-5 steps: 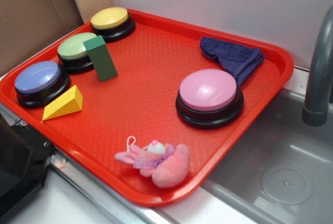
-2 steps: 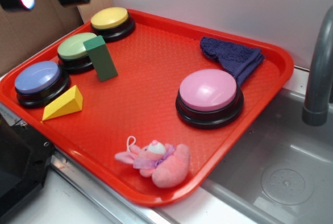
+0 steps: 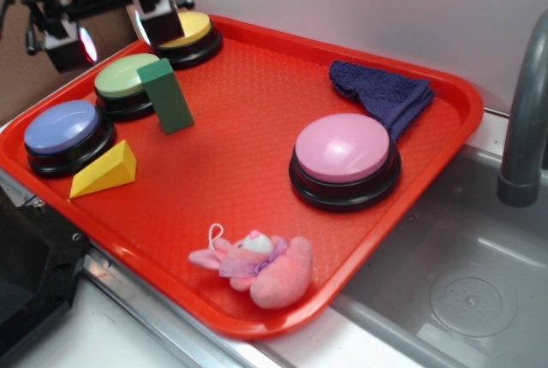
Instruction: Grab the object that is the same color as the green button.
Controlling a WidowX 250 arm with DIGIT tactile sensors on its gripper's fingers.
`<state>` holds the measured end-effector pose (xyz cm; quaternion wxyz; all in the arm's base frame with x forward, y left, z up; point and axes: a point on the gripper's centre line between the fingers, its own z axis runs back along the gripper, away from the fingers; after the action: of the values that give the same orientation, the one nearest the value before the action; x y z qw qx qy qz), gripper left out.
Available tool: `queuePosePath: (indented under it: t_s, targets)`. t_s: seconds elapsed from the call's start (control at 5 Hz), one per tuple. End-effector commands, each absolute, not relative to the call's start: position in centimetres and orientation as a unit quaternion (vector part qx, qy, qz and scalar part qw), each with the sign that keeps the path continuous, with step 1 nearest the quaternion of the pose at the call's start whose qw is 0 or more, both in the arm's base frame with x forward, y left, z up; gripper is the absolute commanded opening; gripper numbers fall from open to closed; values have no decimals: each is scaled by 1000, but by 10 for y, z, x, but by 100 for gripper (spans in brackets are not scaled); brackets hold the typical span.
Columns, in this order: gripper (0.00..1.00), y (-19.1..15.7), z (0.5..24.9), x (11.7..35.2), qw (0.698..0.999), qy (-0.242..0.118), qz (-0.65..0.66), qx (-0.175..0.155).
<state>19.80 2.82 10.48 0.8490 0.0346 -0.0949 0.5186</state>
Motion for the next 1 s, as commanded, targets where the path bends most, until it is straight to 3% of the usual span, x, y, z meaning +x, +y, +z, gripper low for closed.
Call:
queuePosePath:
  t_s: [0.0,0.4,0.6,0.8]
  targets:
    - [100,42,72,222,833,-138,531,77]
    - [100,46,61,224,832,-138,531,78]
    - [0,48,61,223,828,-148,535,80]
    - [0,47,67,224,847,-135,507,80]
